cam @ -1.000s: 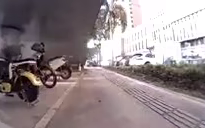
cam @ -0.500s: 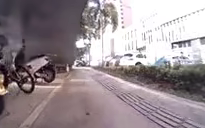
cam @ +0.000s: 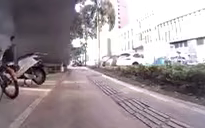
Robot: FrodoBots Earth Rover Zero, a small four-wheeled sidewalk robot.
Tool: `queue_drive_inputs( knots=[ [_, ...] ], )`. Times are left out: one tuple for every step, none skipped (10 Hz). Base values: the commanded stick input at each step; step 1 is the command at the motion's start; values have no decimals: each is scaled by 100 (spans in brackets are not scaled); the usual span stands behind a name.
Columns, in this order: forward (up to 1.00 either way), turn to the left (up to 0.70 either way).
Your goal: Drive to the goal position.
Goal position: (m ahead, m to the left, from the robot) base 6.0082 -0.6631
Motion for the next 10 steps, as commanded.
queue_drive_inputs(
  knots=[
    [45, 0],
    [45, 0],
    [45, 0],
    [70, 0],
    [70, 0],
    [70, 0],
    [70, 1],
    [70, 9],
    [70, 13],
    [70, 14]
  ],
)
